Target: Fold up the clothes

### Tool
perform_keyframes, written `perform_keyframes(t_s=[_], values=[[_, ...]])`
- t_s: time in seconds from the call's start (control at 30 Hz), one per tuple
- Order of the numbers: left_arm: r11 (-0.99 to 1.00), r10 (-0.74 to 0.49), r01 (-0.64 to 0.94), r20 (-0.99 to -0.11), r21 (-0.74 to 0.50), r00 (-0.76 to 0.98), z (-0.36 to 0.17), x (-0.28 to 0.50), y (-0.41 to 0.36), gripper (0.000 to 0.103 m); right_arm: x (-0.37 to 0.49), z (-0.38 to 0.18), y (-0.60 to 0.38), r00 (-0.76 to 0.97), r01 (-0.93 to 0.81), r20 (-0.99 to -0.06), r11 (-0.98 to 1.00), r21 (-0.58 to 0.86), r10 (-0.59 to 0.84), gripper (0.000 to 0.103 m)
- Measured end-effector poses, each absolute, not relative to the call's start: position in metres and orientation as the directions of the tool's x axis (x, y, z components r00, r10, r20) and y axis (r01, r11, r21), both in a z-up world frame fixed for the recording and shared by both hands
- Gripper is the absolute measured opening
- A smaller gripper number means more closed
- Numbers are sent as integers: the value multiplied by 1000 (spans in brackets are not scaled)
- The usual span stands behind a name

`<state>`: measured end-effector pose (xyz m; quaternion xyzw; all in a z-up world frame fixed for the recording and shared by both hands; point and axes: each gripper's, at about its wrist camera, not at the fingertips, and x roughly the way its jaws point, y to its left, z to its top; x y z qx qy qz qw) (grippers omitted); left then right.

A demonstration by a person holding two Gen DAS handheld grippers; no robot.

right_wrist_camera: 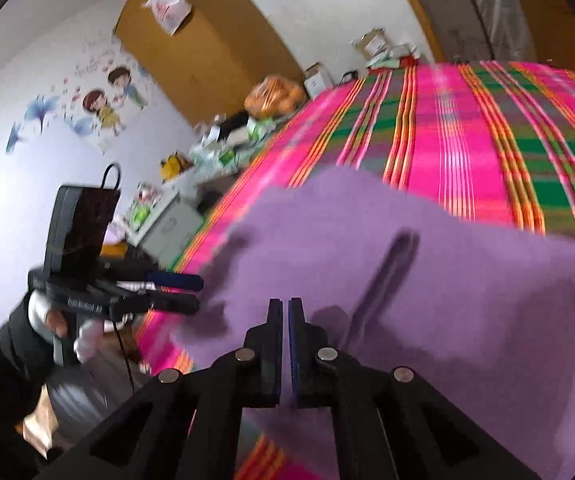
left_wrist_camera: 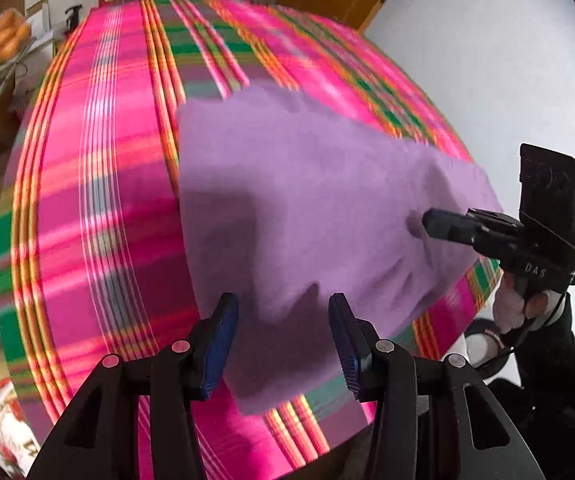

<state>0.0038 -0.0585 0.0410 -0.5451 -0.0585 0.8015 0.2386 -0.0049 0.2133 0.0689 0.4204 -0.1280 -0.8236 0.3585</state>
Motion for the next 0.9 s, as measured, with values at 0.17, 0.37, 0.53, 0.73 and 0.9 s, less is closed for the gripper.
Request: perform_keyframes(t_s=[0.17, 0.37, 0.53, 0.73, 0.9], values=[[-876, 460, -327, -817, -355, -347, 51, -34, -63, 49, -44, 64, 196, -376, 452, -617, -718, 530, -692, 7], [-866, 485, -331, -789, -374, -377, 46, -82, -65, 49, -89, 32, 208, -357, 291, -652, -743, 603, -669, 0], [-860, 497, -317, -799, -400, -339, 25, -111, -70, 49, -95, 29, 215, -349, 274, -626, -715, 643, -697, 0], [-843, 534, -296, -768, -450, -353, 34, -122, -83, 49, -94, 44, 216, -377, 292, -618, -722, 628, -690, 3], [-818, 565, -339, -757, -464, -328, 38, -118, -69, 49, -102, 33, 231, -381, 239, -624, -724, 647, -683, 0]])
